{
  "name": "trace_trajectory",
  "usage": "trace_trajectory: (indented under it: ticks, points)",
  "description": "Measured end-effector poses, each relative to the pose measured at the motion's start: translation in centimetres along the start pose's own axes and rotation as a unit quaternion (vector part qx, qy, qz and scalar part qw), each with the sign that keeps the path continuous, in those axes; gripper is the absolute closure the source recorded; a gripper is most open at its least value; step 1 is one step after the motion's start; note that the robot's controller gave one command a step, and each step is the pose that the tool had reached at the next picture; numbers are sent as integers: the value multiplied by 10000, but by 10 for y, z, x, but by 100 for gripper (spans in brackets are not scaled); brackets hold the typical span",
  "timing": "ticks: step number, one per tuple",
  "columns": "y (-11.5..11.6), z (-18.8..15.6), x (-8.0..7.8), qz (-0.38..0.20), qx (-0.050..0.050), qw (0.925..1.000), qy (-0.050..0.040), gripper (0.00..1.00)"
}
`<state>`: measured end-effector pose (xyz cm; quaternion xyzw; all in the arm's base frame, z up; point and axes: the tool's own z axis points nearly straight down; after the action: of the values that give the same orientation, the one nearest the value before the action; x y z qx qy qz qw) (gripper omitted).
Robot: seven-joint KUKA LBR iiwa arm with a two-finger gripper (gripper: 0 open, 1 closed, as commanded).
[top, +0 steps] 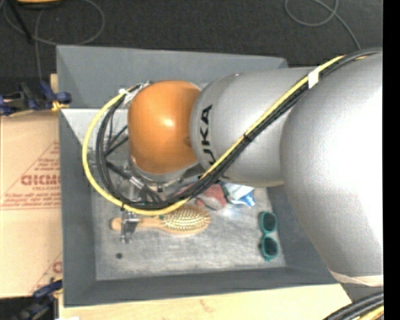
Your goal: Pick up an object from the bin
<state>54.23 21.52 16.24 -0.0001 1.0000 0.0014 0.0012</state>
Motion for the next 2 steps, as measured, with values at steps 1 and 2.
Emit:
trace_trajectory:
  ticks: [1, 2]
  points:
    - [-21, 21, -22, -303, 4, 9995, -15, 0]
    - [-62, 87, -40, -1040, 1, 9946, -26, 100]
